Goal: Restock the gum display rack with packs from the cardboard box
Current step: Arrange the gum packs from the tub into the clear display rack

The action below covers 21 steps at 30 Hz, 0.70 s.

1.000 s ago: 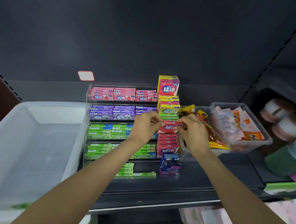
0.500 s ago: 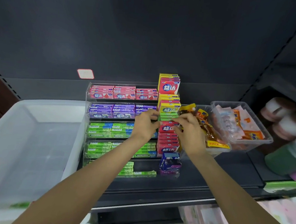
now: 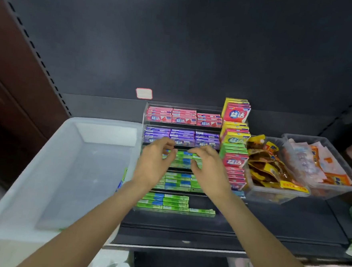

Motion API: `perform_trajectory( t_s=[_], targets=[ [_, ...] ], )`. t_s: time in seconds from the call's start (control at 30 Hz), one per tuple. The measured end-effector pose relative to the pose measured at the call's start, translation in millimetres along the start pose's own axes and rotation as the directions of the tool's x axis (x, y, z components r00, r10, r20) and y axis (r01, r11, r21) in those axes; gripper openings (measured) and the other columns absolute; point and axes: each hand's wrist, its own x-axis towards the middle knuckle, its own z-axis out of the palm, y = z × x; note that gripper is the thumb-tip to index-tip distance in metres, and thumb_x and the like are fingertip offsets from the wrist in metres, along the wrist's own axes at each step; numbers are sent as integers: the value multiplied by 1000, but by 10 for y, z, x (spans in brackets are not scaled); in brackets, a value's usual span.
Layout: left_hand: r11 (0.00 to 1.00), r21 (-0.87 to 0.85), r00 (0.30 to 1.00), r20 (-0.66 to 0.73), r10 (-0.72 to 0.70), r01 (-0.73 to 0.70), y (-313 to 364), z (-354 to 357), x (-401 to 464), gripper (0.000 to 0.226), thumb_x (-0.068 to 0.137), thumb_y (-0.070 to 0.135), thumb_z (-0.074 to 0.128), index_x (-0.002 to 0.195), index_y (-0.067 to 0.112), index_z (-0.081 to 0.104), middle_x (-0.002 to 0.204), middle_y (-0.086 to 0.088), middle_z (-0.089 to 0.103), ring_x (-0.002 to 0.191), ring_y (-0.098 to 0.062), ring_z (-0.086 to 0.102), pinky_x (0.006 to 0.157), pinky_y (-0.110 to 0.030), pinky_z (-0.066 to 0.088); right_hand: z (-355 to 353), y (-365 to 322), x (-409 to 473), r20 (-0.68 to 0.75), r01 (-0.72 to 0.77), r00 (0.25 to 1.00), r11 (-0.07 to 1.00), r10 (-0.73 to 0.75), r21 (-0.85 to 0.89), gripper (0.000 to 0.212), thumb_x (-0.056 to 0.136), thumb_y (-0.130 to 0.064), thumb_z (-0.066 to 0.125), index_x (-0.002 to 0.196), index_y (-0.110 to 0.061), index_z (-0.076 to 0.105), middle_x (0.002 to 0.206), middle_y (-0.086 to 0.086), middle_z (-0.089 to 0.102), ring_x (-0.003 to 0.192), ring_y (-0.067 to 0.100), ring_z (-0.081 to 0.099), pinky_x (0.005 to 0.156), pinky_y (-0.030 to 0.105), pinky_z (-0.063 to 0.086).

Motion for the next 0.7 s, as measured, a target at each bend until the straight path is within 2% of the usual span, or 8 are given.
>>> perform_trajectory(
  t_s=[0.07, 0.17, 0.27, 0.4, 0.5, 0.57, 0.63, 0.7],
  targets=[
    [997, 69, 999, -39, -22, 24, -292, -318, -70, 17, 88, 14, 58, 104, 15, 63, 96, 2, 66, 80, -11, 60, 75, -26, 49, 213, -238, 23, 51, 12, 999, 999, -14, 40, 29, 93, -14, 53, 121, -16, 59, 115, 0, 53, 108, 15, 53, 89, 32, 46],
    [977, 176, 993, -51, -110, 118, -764, -736, -157, 17, 90, 17, 56, 106, 15, 62, 102, -1, 65, 85, -17, 60, 77, -31, 50, 559, -570, 28, 153, 17, 988, 999, -23, 38, 31, 94, -18, 52, 125, -16, 55, 121, 2, 53, 112, 17, 51, 91, 32, 45],
    [931, 331, 977, 89, -195, 156, -1240, -1011, -202, 30, 93, 19, 53, 122, 13, 56, 121, -6, 58, 108, -23, 56, 89, -34, 46, 882, -869, 4, 250, -14, 968, 1000, 10, 12, 41, 94, -22, 51, 134, -15, 46, 128, 5, 47, 123, 18, 44, 101, 32, 39],
    [852, 522, 883, 376, -281, 48, -1774, -1157, -210, 49, 95, 27, 48, 141, 17, 36, 144, -5, 37, 131, -23, 37, 103, -36, 37, 1212, -1144, -51, 298, -150, 942, 988, 153, -32, 58, 94, -28, 53, 145, -10, 32, 142, 6, 34, 131, 20, 39, 109, 30, 31],
    [835, 539, 795, 551, -255, -106, -2041, -1147, -205, 64, 95, 33, 48, 149, 17, 18, 156, -3, 16, 142, -21, 18, 114, -34, 22, 1342, -1271, -78, 255, -228, 936, 970, 241, -78, 61, 94, -27, 52, 148, -10, 25, 147, 3, 28, 132, 18, 36, 107, 28, 31],
    [822, 533, 749, 624, -221, -201, -2140, -1103, -225, 68, 95, 38, 47, 150, 17, 12, 158, -2, 9, 145, -19, 11, 117, -33, 16, 1384, -1326, -83, 219, -264, 935, 960, 277, -88, 60, 94, -22, 53, 147, -9, 27, 148, 2, 28, 130, 17, 39, 106, 24, 29],
    [822, 523, 744, 637, -202, -225, -2196, -1044, -253, 65, 95, 39, 44, 149, 17, 15, 158, -1, 11, 144, -19, 12, 116, -35, 17, 1409, -1365, -90, 201, -287, 932, 953, 301, -100, 59, 93, -19, 54, 146, -7, 30, 147, 4, 29, 129, 17, 41, 106, 19, 25],
    [855, 490, 795, 581, -175, -170, -2201, -984, -243, 61, 95, 38, 45, 147, 16, 22, 155, -3, 19, 141, -22, 20, 112, -36, 23, 1419, -1396, -96, 196, -302, 926, 945, 323, -127, 59, 92, -18, 55, 145, -7, 31, 147, 4, 30, 125, 18, 44, 106, 19, 26]
  ],
)
